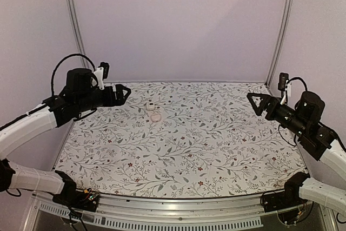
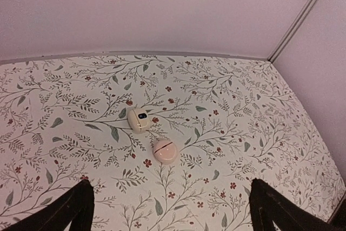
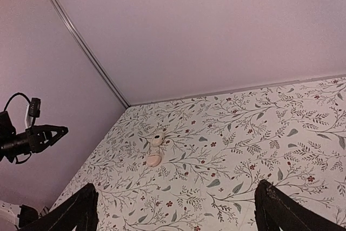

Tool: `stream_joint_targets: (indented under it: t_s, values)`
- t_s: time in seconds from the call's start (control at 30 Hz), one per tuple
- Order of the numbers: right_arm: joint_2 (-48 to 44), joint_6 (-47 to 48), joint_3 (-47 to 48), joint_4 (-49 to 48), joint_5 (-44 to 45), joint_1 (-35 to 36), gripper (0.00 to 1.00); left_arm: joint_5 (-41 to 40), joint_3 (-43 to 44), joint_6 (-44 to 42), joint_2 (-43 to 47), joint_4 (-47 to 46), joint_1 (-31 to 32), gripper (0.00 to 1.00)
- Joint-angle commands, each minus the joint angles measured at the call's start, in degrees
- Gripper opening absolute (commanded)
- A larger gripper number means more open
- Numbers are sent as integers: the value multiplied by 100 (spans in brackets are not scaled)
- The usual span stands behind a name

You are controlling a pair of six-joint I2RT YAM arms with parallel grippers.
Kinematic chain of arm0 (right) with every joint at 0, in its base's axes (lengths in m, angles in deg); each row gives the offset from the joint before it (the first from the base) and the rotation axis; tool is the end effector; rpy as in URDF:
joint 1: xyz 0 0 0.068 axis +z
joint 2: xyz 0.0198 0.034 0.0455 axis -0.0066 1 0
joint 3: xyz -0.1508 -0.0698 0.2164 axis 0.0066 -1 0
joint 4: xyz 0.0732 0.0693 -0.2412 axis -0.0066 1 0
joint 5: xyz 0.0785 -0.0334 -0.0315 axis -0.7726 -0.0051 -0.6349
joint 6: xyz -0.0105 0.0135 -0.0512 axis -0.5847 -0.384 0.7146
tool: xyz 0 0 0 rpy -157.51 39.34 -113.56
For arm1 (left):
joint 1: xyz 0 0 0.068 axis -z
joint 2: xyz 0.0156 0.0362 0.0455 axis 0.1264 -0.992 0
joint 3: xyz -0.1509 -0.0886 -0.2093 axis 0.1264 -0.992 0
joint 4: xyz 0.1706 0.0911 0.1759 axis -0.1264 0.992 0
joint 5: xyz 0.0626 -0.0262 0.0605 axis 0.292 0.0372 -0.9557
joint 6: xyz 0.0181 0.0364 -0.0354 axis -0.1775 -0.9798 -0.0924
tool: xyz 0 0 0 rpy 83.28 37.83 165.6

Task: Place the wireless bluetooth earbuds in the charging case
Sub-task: Reset both arms

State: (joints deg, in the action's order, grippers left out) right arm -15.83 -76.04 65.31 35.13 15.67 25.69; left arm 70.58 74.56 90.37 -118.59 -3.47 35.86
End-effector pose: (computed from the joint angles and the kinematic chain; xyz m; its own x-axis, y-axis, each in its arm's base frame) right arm 0.1547 0.0803 0.3073 -0.3029 0.3400 -0.8903 -0.4533 0.7704 0.4484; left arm 0.2339 -0.1267 0.3122 -0.4976 -0.1569 -0.8531 0.2974 0.8930 -0.3377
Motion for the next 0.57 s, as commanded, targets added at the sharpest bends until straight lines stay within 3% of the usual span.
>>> stream_joint_targets:
  t_s: [0.0, 0.2, 0.53]
  values:
    - [-318, -226, -505, 297, 606, -29, 99, -551, -758, 540, 680, -11, -29, 100]
    - [-518, -296, -1011, 160, 835, -31, 99, -700, -1439, 847, 1083, -230, -36, 100]
    - [-428, -258, -1048, 12, 939, -23, 99, -762, -1257, 891, 710, -313, -40, 100]
